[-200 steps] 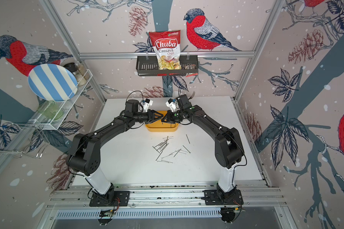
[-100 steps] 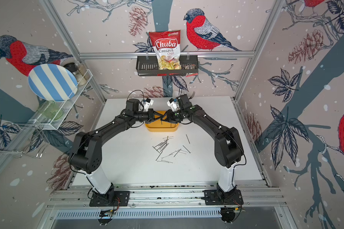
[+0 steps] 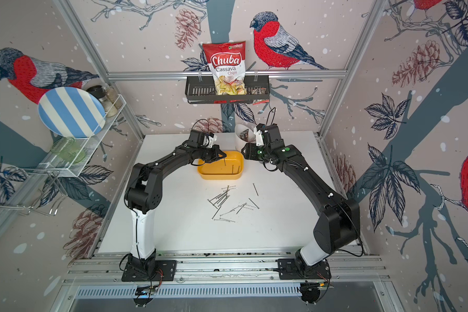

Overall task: Put the nails on the desktop into the storage box
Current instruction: Place the nail in the storage box.

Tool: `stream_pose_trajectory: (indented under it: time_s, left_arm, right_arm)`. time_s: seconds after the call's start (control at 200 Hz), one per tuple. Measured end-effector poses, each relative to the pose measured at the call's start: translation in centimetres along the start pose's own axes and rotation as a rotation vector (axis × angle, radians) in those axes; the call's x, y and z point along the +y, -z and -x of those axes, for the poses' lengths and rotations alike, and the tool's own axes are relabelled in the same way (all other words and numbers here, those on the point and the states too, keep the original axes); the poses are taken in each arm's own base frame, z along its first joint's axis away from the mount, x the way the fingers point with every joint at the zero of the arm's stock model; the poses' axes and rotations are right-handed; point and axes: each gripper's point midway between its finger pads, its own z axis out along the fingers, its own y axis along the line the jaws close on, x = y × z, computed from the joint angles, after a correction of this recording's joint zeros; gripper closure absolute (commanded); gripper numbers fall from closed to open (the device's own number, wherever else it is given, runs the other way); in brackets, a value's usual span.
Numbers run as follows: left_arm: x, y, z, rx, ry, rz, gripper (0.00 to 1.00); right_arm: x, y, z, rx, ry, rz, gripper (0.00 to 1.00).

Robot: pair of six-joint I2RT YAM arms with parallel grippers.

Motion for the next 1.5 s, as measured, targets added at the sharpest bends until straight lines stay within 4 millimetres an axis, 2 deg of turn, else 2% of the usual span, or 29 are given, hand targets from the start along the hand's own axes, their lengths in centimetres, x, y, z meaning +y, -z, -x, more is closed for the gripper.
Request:
stream_pose_trajectory:
  time_s: [0.14,0.25,0.285,0.325,0.345,0.61,0.76,0.83,0.92,1.05,1.186,1.326,1.501]
  left_arm:
    - [0.4,-2.5,0.3,0.021,-0.016,0.022,1.00]
    - [1.7,-3.8,-0.7,0.055,-0.001,0.046,1.00]
    - [2.1,-4.1,-1.2,0.069,0.008,0.055,1.00]
    - [2.5,-4.4,-1.7,0.083,0.016,0.066,1.00]
    - [2.6,-4.5,-1.9,0.087,0.015,0.069,1.00]
    - [3.9,-5.9,-3.8,0.128,0.006,0.104,1.00]
    - [5.0,-6.2,-4.3,0.140,0.005,0.132,1.00]
    - [5.1,-6.3,-4.3,0.141,-0.001,0.133,0.90]
    - [5.1,-6.3,-4.3,0.140,-0.002,0.137,0.81]
    - [4.9,-6.1,-4.1,0.136,-0.005,0.134,0.75]
    - [4.4,-5.3,-4.4,0.137,-0.004,0.133,0.71]
    - [2.9,-3.5,-4.6,0.131,-0.011,0.119,0.67]
    - [-0.1,-0.1,-4.9,0.113,-0.035,0.079,0.63]
  right_arm:
    - [-1.3,1.4,-0.7,-0.043,0.034,-0.058,0.35]
    - [-2.2,2.1,-0.9,-0.063,0.047,-0.095,0.31]
    - [-2.5,2.3,-0.9,-0.070,0.048,-0.108,0.24]
    - [-2.6,2.7,-0.9,-0.079,0.048,-0.115,0.04]
    - [-2.7,2.8,-0.9,-0.087,0.049,-0.121,0.00]
    - [-4.2,5.2,-0.8,-0.193,0.007,-0.189,0.00]
    - [-4.5,5.4,-0.9,-0.215,-0.019,-0.195,0.00]
    - [-4.7,5.3,-1.1,-0.210,-0.031,-0.197,0.00]
    - [-4.7,5.3,-1.2,-0.202,-0.033,-0.191,0.00]
    - [-4.8,4.7,-1.3,-0.170,-0.050,-0.173,0.00]
    - [-5.0,2.8,-3.3,-0.068,-0.085,-0.150,0.00]
    - [-4.7,1.2,-5.3,0.032,-0.111,-0.115,0.01]
    - [-5.4,-0.3,-7.4,0.129,-0.170,-0.134,0.08]
